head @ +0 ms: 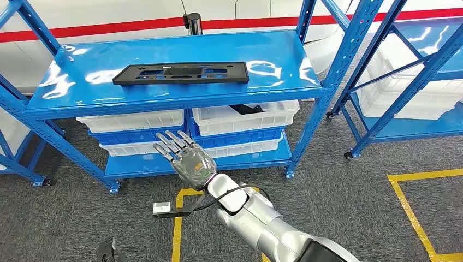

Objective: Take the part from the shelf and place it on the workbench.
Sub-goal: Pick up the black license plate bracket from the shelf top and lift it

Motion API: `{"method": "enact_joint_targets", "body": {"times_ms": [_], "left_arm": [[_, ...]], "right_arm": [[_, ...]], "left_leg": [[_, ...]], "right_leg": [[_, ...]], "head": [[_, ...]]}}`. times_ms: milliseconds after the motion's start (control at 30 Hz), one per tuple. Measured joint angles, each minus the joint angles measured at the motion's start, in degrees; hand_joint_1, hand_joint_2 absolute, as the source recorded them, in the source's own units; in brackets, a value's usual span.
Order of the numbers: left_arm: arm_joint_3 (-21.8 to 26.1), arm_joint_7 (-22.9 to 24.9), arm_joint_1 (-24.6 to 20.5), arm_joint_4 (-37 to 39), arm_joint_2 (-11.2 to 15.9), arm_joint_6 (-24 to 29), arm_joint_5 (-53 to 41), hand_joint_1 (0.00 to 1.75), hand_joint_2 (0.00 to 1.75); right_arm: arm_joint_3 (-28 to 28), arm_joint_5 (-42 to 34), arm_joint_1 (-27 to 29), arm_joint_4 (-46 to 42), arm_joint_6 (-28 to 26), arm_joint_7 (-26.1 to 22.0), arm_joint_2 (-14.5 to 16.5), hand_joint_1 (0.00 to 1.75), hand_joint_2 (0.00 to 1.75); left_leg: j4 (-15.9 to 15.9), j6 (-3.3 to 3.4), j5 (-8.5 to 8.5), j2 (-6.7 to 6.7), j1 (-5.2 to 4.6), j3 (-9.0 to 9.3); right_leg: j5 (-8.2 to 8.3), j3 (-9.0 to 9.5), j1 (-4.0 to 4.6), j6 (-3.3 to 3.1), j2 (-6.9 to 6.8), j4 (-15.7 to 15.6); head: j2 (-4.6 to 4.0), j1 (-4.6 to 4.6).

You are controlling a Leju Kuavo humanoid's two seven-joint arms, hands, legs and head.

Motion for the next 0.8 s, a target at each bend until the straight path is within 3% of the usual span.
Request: {"method": "enact_joint_targets", "body": {"times_ms": [100, 200, 267, 333, 367, 400, 433, 500, 567, 700, 733, 800], "left_arm": [[-0.1, 0.2, -0.3, 0.0, 0.0, 0.2, -0.2, 0.0, 0.0], [-0.1, 0.2, -0.4, 0.0, 0.0, 0.7, -0.5, 0.0, 0.0], [-0.2, 0.2, -0.6, 0.0, -0.1, 1.0, -0.6, 0.0, 0.0], [-0.2, 0.2, -0.6, 0.0, -0.2, 1.3, -0.7, 0.0, 0.0], [-0.2, 0.2, -0.6, 0.0, -0.2, 1.4, -0.7, 0.0, 0.0], [-0.2, 0.2, -0.5, 0.0, -0.3, 1.4, -0.7, 0.0, 0.0], [-0.2, 0.2, -0.5, 0.0, -0.4, 1.6, -0.7, 0.0, 0.0], [-0.2, 0.2, -0.5, -0.1, -0.4, 1.8, -0.7, 0.0, 0.0], [-0.2, 0.1, -0.5, -0.1, -0.5, 2.0, -0.7, 0.0, 0.0], [-0.2, 0.1, -0.6, -0.1, -0.7, 2.2, -0.9, 0.0, 0.0], [-0.2, 0.1, -0.6, -0.1, -0.8, 2.2, -0.9, 0.0, 0.0], [-0.2, 0.1, -0.6, -0.1, -0.8, 2.3, -0.9, 0.0, 0.0]], "right_arm": [[-0.4, 1.0, -0.1, 0.2, 0.0, 1.6, 0.0, 0.0, 1.75], [-1.0, 2.1, -0.2, 0.5, 0.0, 4.0, 0.1, 0.0, 1.75], [-1.5, 2.7, -0.5, 0.7, 0.0, 5.3, 0.1, 0.0, 1.75], [-1.9, 3.2, -0.6, 1.0, 0.0, 6.5, 0.1, 0.0, 1.75], [-2.2, 3.4, -0.5, 1.1, 0.0, 7.0, 0.0, 0.0, 1.75], [-2.5, 3.6, -0.4, 1.3, 0.0, 7.5, 0.0, 0.0, 1.75], [-2.8, 3.9, -0.4, 1.3, 0.0, 8.1, -0.1, 0.0, 1.75], [-3.4, 4.3, -0.6, 1.4, 0.0, 9.4, -0.1, 0.0, 1.75], [-4.1, 4.6, -0.9, 1.4, 0.0, 10.8, -0.1, 0.0, 1.75], [-5.6, 4.7, -1.3, 1.5, 0.0, 12.0, -0.1, 0.0, 1.75], [-5.8, 4.7, -1.4, 1.5, 0.0, 12.0, 0.0, 0.0, 1.75], [-6.0, 4.7, -1.5, 1.5, 0.2, 12.0, 0.1, 0.0, 1.75]], "left_leg": [[-0.8, 0.59, -0.78, -0.17, -0.41, 0.69], [-1.5, 1.78, -0.57, -0.27, -0.43, 1.14], [-1.9, 2.53, -0.46, -0.24, -0.34, 1.47], [-1.9, 2.95, -0.62, -0.3, -0.5, 1.53], [-1.9, 3.05, -0.71, -0.36, -0.57, 1.59], [-1.9, 3.08, -0.8, -0.46, -0.63, 1.68], [-1.8, 3.04, -0.93, -0.56, -0.66, 1.87], [-1.8, 2.75, -1.33, -0.72, -0.76, 2.33], [-1.7, 2.26, -1.76, -0.85, -0.95, 2.58], [-1.3, 1.07, -2.57, -0.75, -0.57, 2.34], [0.2, 0.72, -3.5, -0.64, -0.47, 1.62], [6.7, 0.06, -6.61, -0.42, -0.25, -1.6]], "right_leg": [[-0.09, -0.1, 0.25, 0.55, -0.06, -0.1], [-0.6, -0.59, 0.16, 1.37, -0.24, 0.6], [-2.77, -3.32, 0.14, 1.25, -0.3, 5.7], [-5.44, -7.69, 0.13, 0.92, -0.29, 13.7], [-5.96, -9.31, 0.13, 1.01, -0.29, 16.3], [-5.58, -9.87, 0.14, 1.3, -0.29, 16.7], [-4.24, -9.14, 0.13, 1.72, -0.3, 14.6], [-0.61, -5.4, 0.14, 2.24, -0.35, 6.3], [1.5, -2.67, 0.22, 1.88, -0.39, 0.7], [1.8, -1.87, 0.02, 0.4, -0.34, -0.4], [1.81, -1.63, -0.18, 0.04, -0.33, -0.6], [1.59, -1.18, -0.35, -0.51, -0.33, -0.8]], "head": [[0.0, 0.02], [0.0, 0.02], [0.0, 0.05], [0.0, 0.08], [0.0, 0.08], [0.0, 0.08], [0.0, 0.07], [0.0, 0.07], [0.0, 0.02], [0.0, -0.02], [0.0, -0.05], [0.0, -0.08]]}}
